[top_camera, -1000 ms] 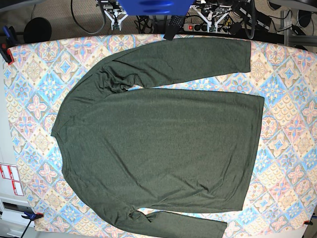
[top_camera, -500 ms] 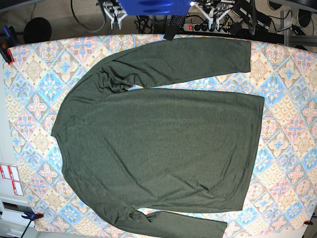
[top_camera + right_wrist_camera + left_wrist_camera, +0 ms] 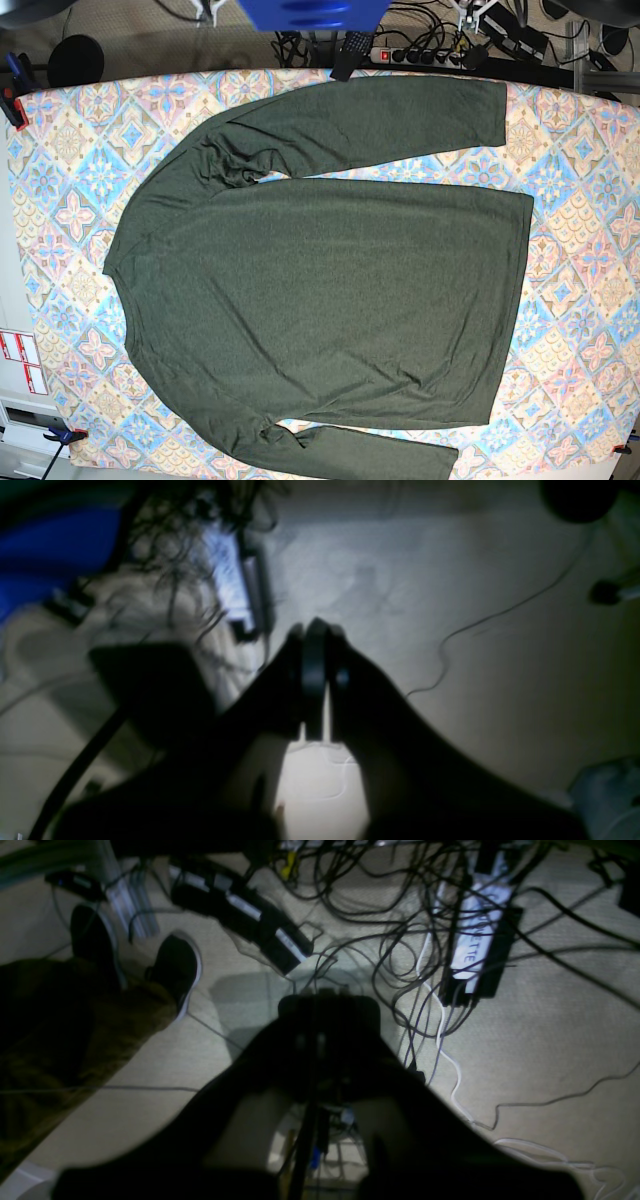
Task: Fold the T-shirt properly
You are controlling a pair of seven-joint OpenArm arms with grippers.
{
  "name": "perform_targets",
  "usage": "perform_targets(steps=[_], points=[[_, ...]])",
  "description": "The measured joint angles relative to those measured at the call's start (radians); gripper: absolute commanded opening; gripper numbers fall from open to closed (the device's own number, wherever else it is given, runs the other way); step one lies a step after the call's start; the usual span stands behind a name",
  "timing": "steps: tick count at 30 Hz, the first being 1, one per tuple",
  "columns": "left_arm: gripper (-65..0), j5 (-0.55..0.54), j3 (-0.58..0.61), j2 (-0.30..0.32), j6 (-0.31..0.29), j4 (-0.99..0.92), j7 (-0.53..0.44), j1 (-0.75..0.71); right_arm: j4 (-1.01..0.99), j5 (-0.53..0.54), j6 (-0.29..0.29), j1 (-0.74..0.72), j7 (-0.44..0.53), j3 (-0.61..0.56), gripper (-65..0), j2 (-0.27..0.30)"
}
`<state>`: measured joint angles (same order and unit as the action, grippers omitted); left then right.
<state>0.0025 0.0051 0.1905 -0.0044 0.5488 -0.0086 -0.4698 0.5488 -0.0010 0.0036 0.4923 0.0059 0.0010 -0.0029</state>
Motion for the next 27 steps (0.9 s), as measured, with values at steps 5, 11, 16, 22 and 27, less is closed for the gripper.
perform_targets(steps=[5,11,16,22,27], points=[[-64.5,-0.001,0.002,0.015,0.001,0.194,0.012,-0.123,0.097,0.002,-0.001,0.093,-0.016,-0.002,-65.0,0.017],[-65.0,-0.010,0.004,0.060,-0.098,0.431,0.011,-0.271,0.264,0.000,-0.003,0.161,0.000,0.097,-65.0,0.019],[-65.0,-0.009,0.004,0.088,-0.097,0.609,0.011,-0.370,0.390,-0.002,0.002,0.241,-0.021,0.180,-65.0,0.020],[-64.4,-0.068,0.005,0.122,-0.097,0.815,0.019,-0.472,0.538,0.000,-0.002,0.291,-0.007,0.230,-65.0,0.022],[-64.4,-0.201,0.003,0.183,-0.092,0.967,0.027,-0.528,0.657,-0.001,0.001,0.343,-0.027,0.256,-65.0,0.019]])
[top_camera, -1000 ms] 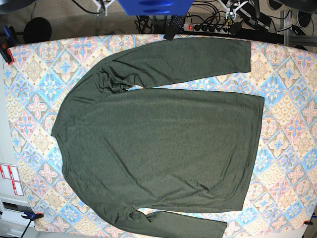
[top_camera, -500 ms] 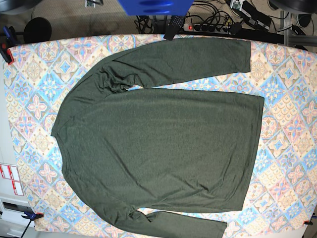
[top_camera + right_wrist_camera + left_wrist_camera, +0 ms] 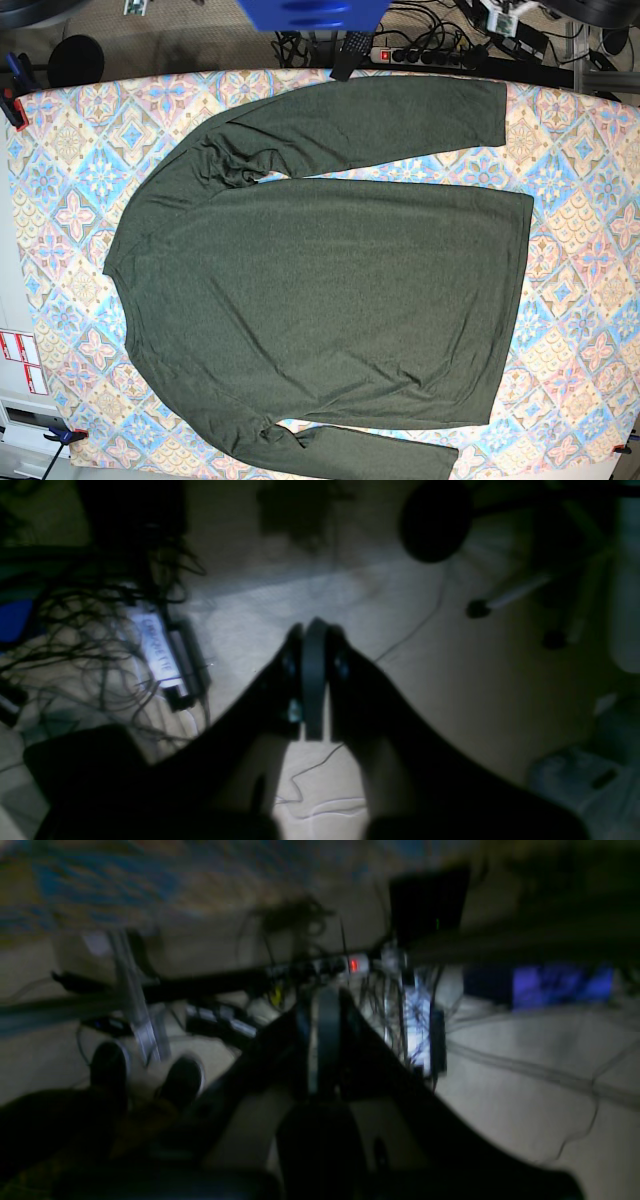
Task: Fold the T-shirt properly
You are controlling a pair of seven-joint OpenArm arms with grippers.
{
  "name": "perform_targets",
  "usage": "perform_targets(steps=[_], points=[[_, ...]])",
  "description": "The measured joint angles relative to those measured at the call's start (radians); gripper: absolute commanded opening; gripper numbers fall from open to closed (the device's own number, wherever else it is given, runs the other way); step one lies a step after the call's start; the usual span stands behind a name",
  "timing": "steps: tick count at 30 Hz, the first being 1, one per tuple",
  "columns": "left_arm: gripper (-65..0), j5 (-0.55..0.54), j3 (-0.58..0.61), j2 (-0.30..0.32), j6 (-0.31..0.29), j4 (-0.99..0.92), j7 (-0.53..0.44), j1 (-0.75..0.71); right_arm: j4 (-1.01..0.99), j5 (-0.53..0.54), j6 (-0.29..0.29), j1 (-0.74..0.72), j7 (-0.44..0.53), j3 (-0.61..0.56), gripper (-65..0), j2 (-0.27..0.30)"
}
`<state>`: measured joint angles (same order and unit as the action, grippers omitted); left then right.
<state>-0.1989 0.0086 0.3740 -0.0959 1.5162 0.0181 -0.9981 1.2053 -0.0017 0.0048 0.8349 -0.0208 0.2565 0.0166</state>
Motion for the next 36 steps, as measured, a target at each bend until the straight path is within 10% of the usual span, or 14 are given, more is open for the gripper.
perform_targets(steps=[16,23,36], points=[[-62.6,-0.324,-0.007,0.218,0.001,0.247,0.001,-0.008,0.394,0.001,-0.004,0.047,-0.137,-0.003,-65.0,-0.008],[-45.7,-0.439,-0.032,0.223,-0.009,0.242,0.265,0.164,0.503,0.001,-0.003,0.048,-0.246,-0.003,-65.0,-0.008],[-34.2,-0.589,-0.129,0.192,0.002,0.165,0.563,0.317,0.551,0.001,-0.001,0.047,-0.290,-0.006,-65.0,-0.028]])
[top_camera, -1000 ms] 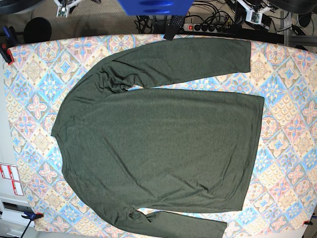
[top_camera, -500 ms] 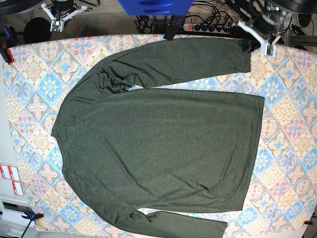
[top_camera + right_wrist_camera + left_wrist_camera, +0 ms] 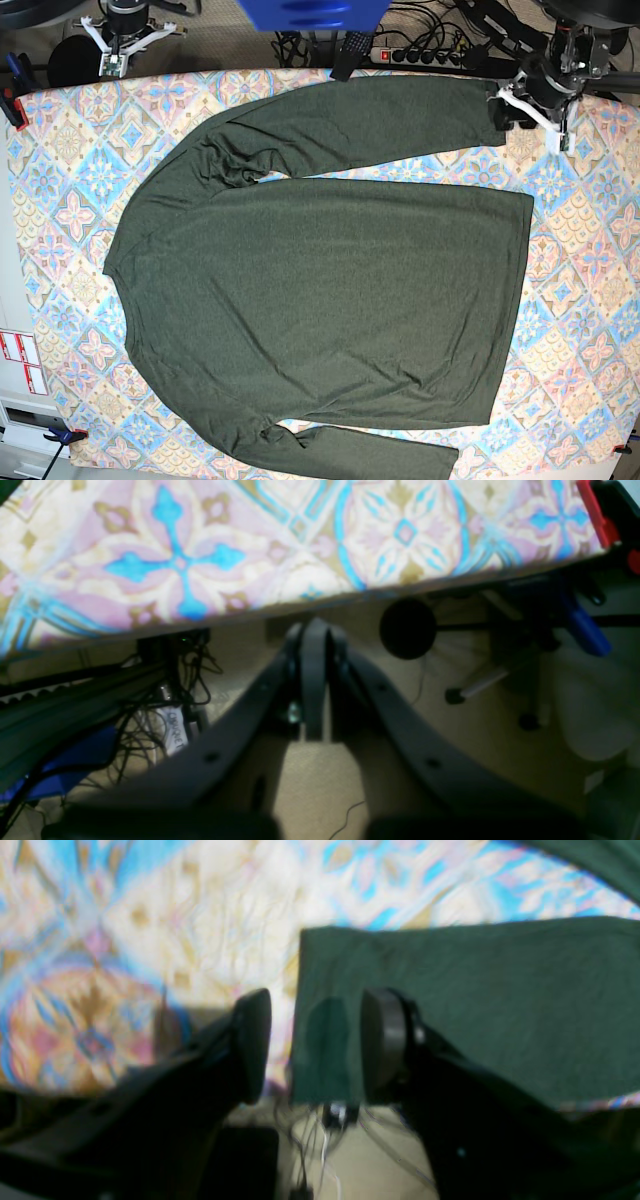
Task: Fold the T-shirt properly
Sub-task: 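Move the left gripper to the shirt's shoulder corner and grasp it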
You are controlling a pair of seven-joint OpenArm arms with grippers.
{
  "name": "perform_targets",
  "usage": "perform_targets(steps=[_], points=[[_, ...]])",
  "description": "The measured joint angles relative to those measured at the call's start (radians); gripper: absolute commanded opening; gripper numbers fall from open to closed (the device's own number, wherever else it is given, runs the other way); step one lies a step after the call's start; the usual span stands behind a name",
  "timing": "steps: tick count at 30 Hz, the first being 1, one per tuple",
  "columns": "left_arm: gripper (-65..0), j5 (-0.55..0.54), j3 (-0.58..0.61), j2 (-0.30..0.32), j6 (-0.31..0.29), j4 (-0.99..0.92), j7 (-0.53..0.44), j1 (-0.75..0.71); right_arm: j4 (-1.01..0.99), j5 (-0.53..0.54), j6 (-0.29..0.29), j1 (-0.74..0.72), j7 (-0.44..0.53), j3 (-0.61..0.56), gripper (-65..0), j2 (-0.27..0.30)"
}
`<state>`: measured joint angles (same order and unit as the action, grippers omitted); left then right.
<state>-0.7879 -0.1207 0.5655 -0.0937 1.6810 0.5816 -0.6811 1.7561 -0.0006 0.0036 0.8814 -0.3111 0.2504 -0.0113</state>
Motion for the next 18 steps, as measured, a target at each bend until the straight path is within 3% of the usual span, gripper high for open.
perform_targets(steps=[7,18], points=[[-32.6,-0.091,0.002,-0.006,-0.001,-0.064,0.137,0.068,0.000,0.000,-0.002,-0.003,-0.001,-0.020,-65.0,-0.002],[-33.0,-0.087,0.074,-0.001,0.003,-0.096,0.128,0.097,0.000,0.000,-0.001,-0.020,0.000,-0.020,-65.0,-0.002]])
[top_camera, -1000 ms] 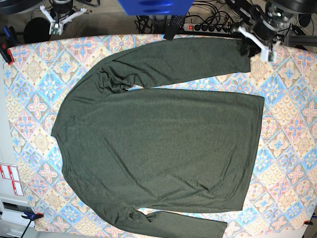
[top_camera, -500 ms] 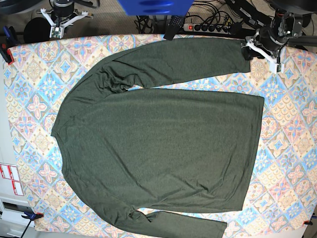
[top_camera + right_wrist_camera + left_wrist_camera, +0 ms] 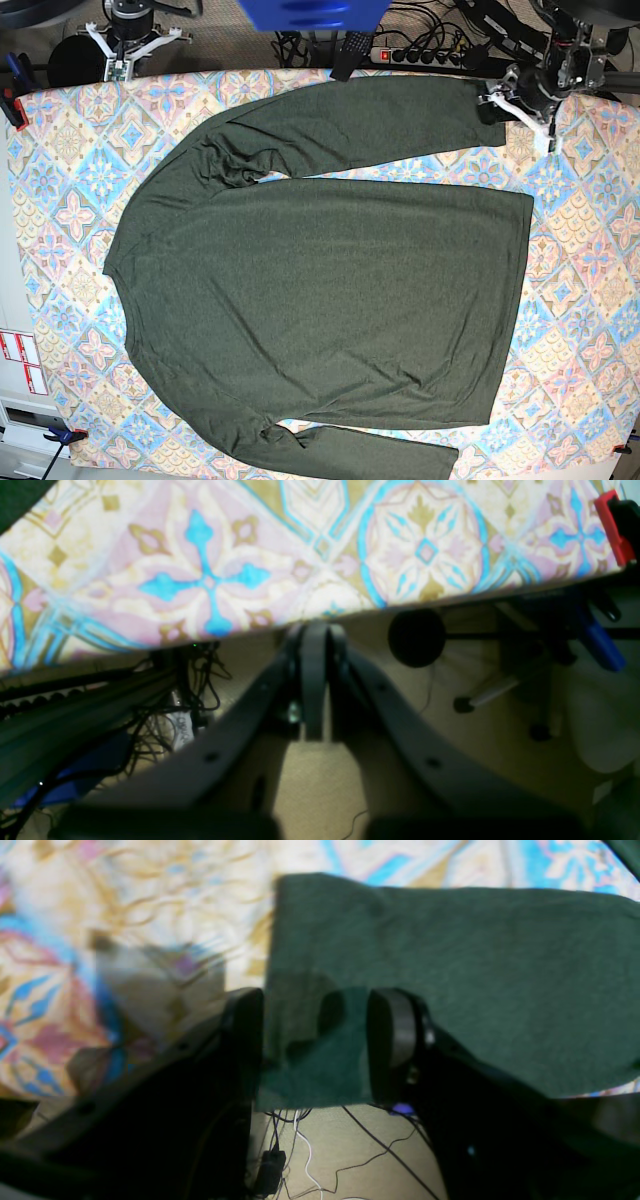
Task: Fold the T-shirt properly
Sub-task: 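Move the left gripper to the shirt's shoulder corner and grasp it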
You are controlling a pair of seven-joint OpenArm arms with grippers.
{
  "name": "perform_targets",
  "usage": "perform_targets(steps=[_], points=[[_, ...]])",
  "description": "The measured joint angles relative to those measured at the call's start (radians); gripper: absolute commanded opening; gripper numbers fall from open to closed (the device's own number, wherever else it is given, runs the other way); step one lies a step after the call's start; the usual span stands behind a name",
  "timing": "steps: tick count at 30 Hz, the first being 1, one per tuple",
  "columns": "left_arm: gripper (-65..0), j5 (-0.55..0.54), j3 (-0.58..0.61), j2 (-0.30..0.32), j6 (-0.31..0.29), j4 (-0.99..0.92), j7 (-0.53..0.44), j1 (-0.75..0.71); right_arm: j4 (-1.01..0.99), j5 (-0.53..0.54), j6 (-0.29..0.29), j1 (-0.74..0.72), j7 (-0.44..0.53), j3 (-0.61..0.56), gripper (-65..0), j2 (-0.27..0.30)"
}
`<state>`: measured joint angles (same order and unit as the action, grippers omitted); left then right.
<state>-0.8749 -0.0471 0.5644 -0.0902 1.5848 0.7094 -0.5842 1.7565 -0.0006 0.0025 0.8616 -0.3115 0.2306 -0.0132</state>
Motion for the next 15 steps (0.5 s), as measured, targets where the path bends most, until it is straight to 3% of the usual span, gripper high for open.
perform_targets(steps=[8,12,15], points=[[-34.2,-0.016,0.041,-0.019,-0.012,-0.040,-0.018,0.011,0.000,0.000,-0.001,-0.001,0.000,0.000,-65.0,0.000],[-47.6,-0.008,0.067,-0.017,-0.010,-0.038,-0.037,0.012,0.000,0.000,-0.001,0.000,0.000,0.000,-65.0,0.000],[-51.1,0.004,0.084,-0.016,-0.034,-0.041,-0.053,0.019,0.000,0.000,0.000,-0.005,-0.001,0.000,-65.0,0.000]])
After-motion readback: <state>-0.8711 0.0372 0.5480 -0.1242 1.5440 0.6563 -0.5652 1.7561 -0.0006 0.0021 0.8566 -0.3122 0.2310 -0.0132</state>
